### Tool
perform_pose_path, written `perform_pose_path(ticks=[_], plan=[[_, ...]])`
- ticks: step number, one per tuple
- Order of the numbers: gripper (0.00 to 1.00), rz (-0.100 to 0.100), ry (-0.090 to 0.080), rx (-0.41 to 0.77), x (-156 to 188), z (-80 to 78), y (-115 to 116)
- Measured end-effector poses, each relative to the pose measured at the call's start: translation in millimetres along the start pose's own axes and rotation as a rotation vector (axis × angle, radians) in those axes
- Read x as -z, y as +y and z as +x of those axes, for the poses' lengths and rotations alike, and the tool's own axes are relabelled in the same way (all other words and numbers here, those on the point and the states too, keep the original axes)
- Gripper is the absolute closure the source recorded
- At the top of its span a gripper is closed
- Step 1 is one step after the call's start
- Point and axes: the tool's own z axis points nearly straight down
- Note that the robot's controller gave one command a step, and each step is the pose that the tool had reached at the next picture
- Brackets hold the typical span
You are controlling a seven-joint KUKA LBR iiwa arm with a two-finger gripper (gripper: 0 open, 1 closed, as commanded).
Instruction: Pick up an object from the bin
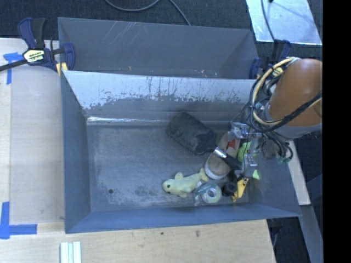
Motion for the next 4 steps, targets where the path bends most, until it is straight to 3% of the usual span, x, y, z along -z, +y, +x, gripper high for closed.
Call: perform_pose_path(ticks=[1, 2, 3, 4], plan=[[0.00, 0.001, -0.008, 0.003, 5, -1.6, 0], [0.00, 0.003, -0.014, -0.038, -26, 10.1, 8], [0.00, -0.001, -0.009, -0.145, -63, 5.0, 11], [0.00, 0.007, -0.025, -0.086, -68, 0.8, 21]])
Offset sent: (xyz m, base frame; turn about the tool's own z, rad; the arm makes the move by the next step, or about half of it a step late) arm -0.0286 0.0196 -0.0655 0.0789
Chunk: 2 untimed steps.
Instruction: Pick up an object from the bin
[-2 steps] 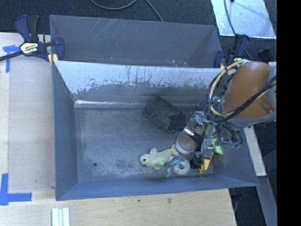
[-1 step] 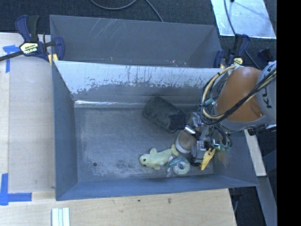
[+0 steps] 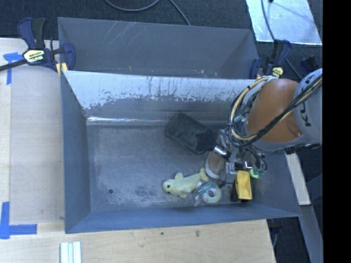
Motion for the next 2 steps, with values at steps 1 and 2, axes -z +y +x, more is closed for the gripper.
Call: perform_pose_path(ticks=[1, 2], plan=[[1.00, -0.007, 0.022, -0.078, 2.4, 10.3, 27.3], [1.00, -0.007, 0.022, -0.077, 2.4, 10.3, 27.3]])
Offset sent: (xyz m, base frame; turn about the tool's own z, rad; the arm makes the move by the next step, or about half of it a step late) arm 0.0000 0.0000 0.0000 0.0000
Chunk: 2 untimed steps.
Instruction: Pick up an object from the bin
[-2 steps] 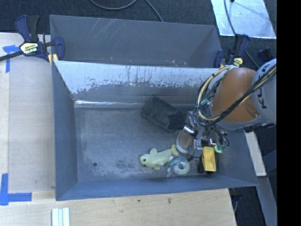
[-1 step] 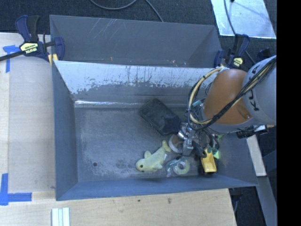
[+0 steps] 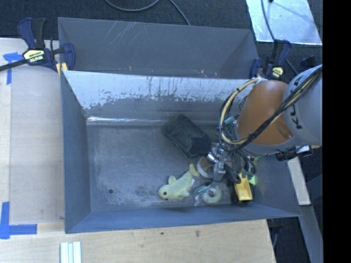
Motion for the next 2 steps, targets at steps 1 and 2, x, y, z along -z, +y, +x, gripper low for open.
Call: perform_pose_path(ticks=[1, 2], plan=[[1.00, -0.001, -0.011, -0.007, 13, 8.6, -1], [1.00, 0.000, -0.006, -0.009, 25, 11.6, 2]])
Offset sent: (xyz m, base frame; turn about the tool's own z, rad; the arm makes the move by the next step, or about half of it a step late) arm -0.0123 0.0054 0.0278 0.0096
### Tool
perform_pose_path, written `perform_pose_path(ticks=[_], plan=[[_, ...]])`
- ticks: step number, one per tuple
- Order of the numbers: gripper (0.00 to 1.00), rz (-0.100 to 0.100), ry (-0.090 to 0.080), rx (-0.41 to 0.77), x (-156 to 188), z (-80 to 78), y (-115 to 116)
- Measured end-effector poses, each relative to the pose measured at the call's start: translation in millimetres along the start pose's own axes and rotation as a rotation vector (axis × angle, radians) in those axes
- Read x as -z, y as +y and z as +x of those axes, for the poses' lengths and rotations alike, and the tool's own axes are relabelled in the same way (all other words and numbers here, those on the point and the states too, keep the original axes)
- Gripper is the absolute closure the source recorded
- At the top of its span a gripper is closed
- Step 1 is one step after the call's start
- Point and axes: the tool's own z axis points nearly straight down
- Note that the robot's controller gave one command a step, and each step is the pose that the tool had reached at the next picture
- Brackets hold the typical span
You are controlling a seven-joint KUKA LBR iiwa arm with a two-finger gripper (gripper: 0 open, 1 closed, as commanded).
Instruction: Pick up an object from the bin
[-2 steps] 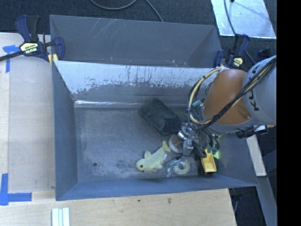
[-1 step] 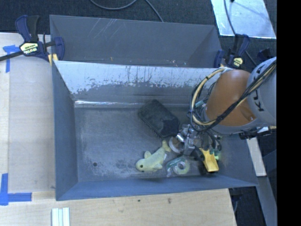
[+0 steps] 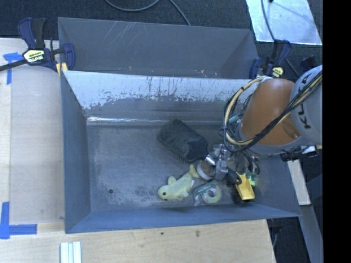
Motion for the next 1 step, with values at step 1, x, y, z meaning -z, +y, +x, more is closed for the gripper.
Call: perform_pose_path(ticks=[1], plan=[[1.00, 0.000, -0.004, -0.013, 10.0, 9.7, 8.0]])
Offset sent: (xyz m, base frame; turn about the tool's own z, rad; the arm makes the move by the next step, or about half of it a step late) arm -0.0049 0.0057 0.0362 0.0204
